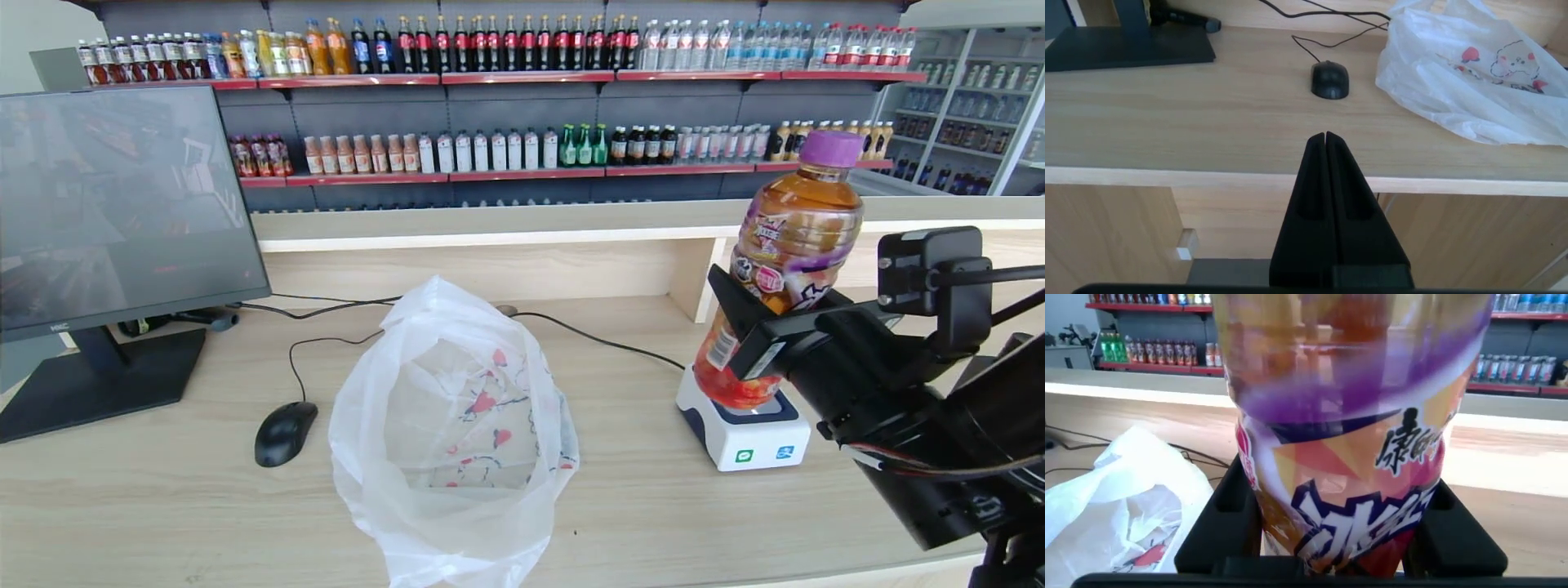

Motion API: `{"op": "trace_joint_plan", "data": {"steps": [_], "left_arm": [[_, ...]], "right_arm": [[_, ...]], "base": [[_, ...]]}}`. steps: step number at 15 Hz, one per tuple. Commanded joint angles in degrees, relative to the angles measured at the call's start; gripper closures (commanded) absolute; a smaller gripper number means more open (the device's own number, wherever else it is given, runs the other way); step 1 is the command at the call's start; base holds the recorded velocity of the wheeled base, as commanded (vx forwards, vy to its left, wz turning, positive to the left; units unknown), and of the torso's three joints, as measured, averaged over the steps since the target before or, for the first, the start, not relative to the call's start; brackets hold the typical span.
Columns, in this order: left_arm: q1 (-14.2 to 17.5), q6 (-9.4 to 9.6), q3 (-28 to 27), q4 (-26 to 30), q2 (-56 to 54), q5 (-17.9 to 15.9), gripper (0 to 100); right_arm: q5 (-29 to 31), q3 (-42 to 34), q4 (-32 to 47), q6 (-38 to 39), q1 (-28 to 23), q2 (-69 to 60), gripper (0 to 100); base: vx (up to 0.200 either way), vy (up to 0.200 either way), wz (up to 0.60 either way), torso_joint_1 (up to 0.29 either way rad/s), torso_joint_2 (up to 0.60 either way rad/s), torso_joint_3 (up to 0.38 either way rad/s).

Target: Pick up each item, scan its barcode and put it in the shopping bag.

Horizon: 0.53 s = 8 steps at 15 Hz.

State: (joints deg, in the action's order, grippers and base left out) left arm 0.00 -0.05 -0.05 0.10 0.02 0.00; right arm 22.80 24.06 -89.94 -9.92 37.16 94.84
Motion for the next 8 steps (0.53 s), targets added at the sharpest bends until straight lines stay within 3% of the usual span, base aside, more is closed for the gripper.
{"op": "trace_joint_plan", "data": {"steps": [1, 4, 8], "left_arm": [[0.0, -0.04, 0.0, 0.0, 0.0, 0.0, 100], [0.0, -0.04, 0.0, 0.0, 0.0, 0.0, 100], [0.0, -0.04, 0.0, 0.0, 0.0, 0.0, 100]], "right_arm": [[0.0, -0.9, -0.1, 0.5, -1.7, 0.1, 100], [-4.6, -1.7, -0.1, 3.4, -3.8, 0.3, 100], [-4.4, 1.6, -0.1, 2.3, -3.7, 0.3, 100]], "base": [[0.0, 0.0, 0.0, 0.0, 0.0, 0.0], [0.0, 0.0, 0.0, 0.0, 0.0, 0.0], [0.0, 0.0, 0.0, 0.0, 0.0, 0.0]]}}
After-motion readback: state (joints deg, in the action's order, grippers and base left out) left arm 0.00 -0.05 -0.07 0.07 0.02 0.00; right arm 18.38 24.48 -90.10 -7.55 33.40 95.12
